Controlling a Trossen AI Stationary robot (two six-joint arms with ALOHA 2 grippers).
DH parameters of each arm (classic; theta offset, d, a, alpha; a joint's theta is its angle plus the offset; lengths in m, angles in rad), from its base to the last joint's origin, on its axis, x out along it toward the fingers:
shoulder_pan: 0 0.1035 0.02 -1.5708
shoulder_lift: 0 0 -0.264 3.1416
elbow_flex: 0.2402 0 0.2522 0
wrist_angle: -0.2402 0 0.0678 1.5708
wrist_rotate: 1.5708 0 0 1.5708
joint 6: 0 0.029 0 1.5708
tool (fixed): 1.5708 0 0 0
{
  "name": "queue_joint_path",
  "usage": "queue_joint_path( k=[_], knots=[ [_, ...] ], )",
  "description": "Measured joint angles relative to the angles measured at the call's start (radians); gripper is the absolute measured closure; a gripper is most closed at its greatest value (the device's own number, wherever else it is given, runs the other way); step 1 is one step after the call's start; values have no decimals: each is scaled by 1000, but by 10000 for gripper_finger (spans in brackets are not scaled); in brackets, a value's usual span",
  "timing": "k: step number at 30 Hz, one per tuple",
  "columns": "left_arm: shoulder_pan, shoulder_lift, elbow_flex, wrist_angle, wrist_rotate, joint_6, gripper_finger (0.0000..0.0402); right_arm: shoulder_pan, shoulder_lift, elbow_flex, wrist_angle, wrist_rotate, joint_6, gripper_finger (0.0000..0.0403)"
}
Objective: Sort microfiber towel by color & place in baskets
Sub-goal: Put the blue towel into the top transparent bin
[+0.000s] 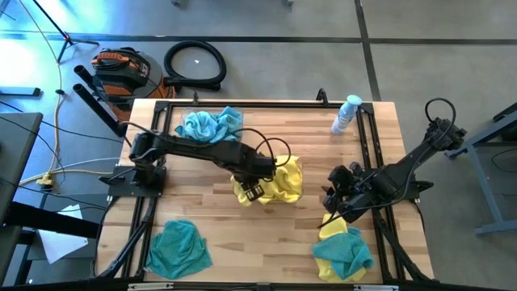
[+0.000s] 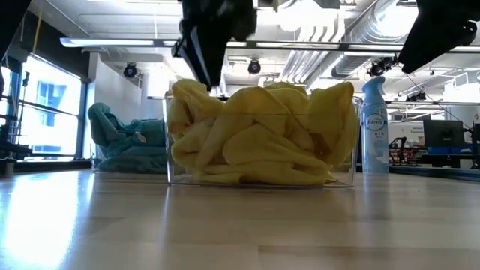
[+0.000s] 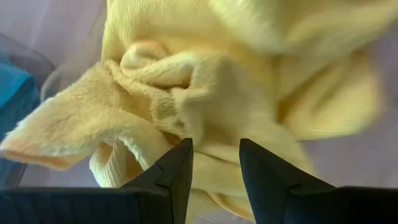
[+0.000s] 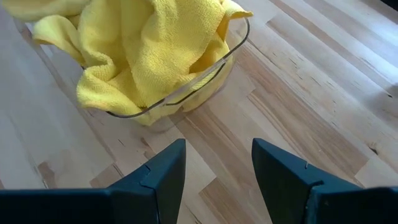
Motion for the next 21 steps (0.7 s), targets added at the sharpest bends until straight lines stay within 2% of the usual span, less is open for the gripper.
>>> queue_joint_path(
  k=[10, 13, 21],
  knots=[
    [-50, -153, 13, 1, -1, -159, 279, 0, 16, 0, 5, -58, 6, 222],
    [-110, -191, 13, 9, -7, -204, 279, 0, 16, 0, 6, -85, 33, 222],
    [-324, -199, 13, 16, -155, -216, 280, 0, 15, 0, 44, -231, 43, 222]
  ],
)
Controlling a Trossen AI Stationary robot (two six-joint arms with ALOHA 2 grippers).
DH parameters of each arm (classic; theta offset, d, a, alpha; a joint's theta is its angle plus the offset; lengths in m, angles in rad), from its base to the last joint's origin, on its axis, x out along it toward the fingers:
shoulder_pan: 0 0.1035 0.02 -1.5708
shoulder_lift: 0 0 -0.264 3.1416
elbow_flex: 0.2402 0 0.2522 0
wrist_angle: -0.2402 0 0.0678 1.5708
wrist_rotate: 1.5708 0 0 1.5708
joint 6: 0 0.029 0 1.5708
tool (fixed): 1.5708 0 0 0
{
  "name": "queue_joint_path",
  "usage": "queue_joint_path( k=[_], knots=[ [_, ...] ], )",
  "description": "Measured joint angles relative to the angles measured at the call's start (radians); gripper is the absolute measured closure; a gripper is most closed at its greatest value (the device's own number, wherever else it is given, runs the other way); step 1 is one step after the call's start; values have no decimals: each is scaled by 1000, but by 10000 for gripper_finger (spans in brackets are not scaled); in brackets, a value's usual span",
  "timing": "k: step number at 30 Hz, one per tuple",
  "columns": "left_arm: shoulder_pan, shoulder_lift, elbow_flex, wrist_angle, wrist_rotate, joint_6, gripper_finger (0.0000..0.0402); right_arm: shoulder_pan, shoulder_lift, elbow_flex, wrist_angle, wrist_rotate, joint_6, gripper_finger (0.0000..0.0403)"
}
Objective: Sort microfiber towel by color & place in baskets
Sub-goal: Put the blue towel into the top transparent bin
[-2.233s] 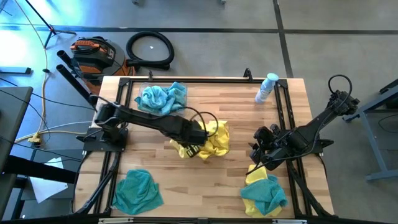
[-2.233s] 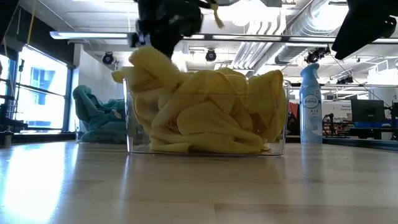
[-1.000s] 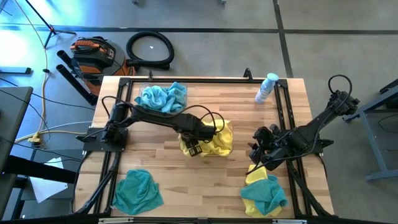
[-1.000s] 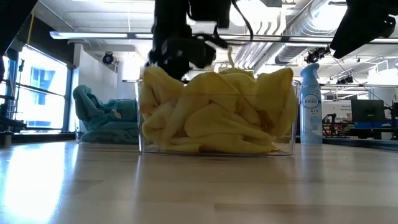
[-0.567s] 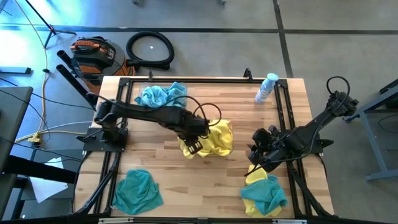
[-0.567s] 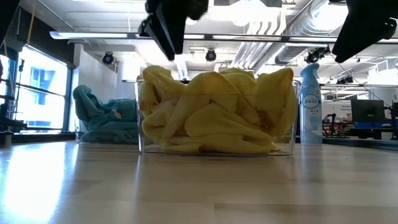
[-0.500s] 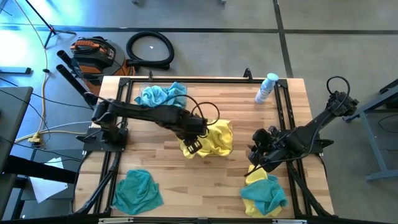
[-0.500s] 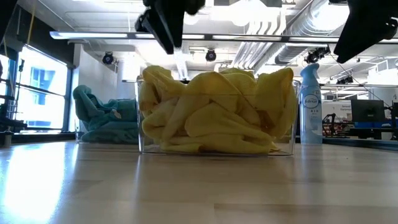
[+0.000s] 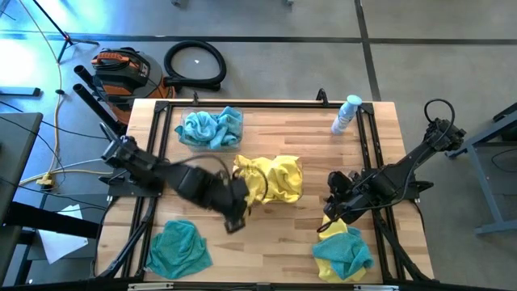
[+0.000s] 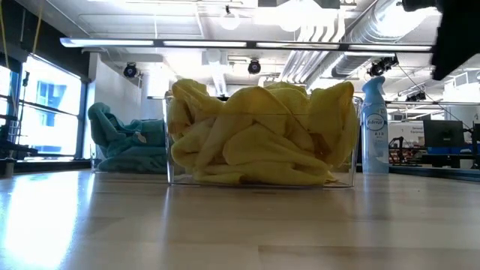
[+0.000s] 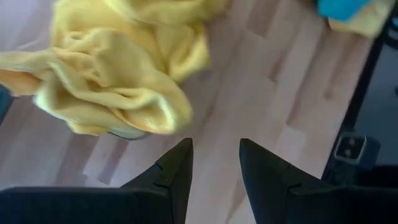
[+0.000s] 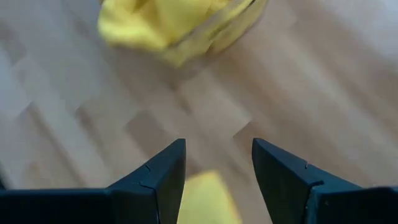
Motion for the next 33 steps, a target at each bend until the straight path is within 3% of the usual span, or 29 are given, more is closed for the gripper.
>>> queue_joint_path(
  k=[4, 10, 21, 30, 33],
  knots=[
    [-60, 24, -2, 1, -36, -38, 280, 22, 0, 0, 41, -142, 16, 222],
    [-97, 44, -2, 4, -63, -88, 280, 134, 22, 20, 48, -230, 170, 222],
    [-96, 42, -2, 8, -128, -121, 280, 331, 234, 117, -3, -401, 483, 222],
    [-86, 42, -2, 8, -128, -113, 280, 361, 368, 92, 98, -373, 538, 222],
    [-86, 42, -2, 8, -127, -112, 280, 359, 397, 92, 116, -372, 516, 238]
  ],
)
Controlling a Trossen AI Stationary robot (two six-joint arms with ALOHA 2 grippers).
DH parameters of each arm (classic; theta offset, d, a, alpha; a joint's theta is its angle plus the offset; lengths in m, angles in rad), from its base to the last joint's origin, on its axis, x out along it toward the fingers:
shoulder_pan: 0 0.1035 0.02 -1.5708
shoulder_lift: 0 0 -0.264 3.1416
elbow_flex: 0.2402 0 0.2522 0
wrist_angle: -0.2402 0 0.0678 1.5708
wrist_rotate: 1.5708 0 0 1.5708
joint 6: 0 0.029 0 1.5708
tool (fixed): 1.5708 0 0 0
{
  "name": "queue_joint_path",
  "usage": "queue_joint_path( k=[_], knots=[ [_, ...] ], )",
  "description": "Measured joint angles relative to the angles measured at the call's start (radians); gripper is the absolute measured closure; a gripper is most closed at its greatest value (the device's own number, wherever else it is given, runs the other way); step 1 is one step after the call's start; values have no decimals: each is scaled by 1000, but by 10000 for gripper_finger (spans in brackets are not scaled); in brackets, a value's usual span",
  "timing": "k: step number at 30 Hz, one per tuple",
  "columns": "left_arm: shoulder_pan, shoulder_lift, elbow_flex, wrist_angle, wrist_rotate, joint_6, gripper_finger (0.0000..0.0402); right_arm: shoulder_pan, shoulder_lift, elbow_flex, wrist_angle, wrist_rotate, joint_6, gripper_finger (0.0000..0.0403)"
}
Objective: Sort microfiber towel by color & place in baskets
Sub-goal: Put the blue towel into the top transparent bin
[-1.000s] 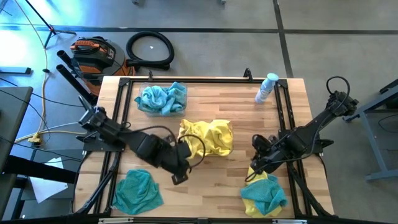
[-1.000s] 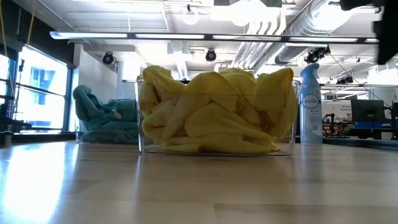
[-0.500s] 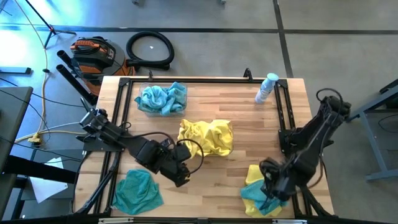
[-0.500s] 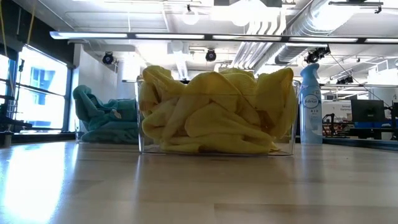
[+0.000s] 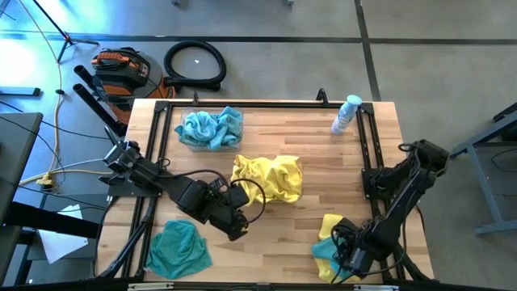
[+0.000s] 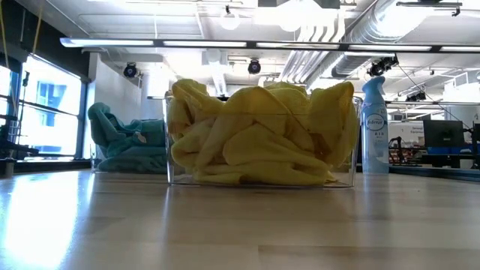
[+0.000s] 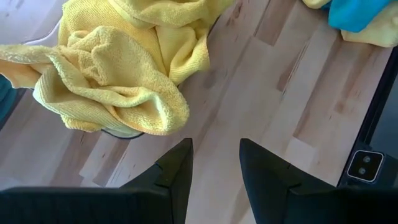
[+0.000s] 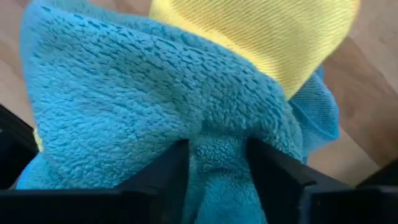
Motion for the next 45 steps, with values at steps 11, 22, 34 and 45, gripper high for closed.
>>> queue_joint_path(
  k=[11, 22, 34, 45],
  knots=[
    [12, 0, 0, 0, -30, 28, 280, 3, -17, 63, -123, 38, -1, 380],
    [58, 0, 0, -1, -32, 85, 280, 3, -28, 414, -556, 310, -11, 399],
    [85, -9, 0, 35, -141, 297, 280, -80, -41, 637, -649, 671, -201, 402],
    [197, -260, -147, 168, -173, 570, 280, -336, -41, 664, -592, 686, -492, 402]
  ],
)
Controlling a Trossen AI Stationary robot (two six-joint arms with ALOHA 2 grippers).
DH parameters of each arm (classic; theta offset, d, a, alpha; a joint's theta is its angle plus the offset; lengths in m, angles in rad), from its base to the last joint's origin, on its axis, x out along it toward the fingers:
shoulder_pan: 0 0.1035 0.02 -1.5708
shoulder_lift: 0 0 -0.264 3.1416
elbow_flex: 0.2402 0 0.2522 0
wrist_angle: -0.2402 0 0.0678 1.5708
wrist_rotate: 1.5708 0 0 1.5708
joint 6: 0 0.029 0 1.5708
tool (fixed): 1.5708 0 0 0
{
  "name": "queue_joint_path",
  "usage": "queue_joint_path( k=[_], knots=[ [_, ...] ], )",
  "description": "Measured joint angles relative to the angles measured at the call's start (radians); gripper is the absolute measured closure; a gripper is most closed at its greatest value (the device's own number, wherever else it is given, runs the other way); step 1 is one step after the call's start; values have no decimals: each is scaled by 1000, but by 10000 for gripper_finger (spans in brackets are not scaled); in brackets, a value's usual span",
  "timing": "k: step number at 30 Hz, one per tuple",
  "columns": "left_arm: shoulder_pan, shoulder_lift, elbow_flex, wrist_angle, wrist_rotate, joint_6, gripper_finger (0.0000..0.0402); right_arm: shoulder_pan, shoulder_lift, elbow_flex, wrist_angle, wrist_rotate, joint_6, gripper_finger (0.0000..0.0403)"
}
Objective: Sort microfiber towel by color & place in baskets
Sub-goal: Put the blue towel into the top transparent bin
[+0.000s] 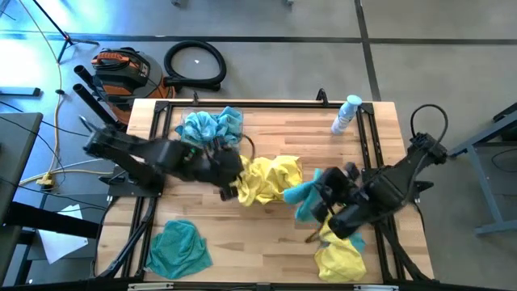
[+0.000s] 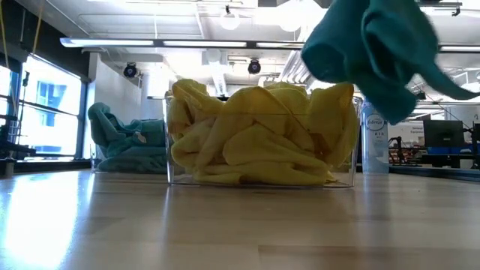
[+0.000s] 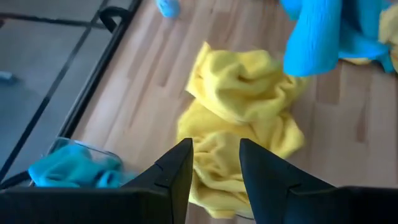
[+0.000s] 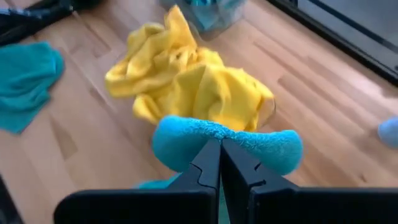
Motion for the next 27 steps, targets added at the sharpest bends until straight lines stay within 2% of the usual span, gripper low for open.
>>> queue_joint_path(
  k=[3, 7, 10, 13, 17, 21, 27],
  knots=[
    [54, -117, -134, 131, 49, 79, 280, -82, 0, 0, 90, -1, -127, 402],
    [127, -256, -320, 393, 155, 191, 280, -197, 0, 0, 294, -12, -387, 403],
    [180, -320, -425, 599, 268, 256, 280, -296, 0, 0, 489, -73, -609, 403],
    [227, -345, -480, 749, 367, 305, 280, -390, 2, 0, 675, -149, -779, 403],
    [283, -334, -486, 823, 387, 324, 280, -488, 15, 0, 859, -250, -947, 403],
    [336, -308, -486, 848, 449, 323, 280, -548, 40, -1, 971, -298, -1036, 403],
    [406, -262, -486, 843, 420, 298, 280, -589, 73, -1, 1007, -370, -1073, 403]
  ],
)
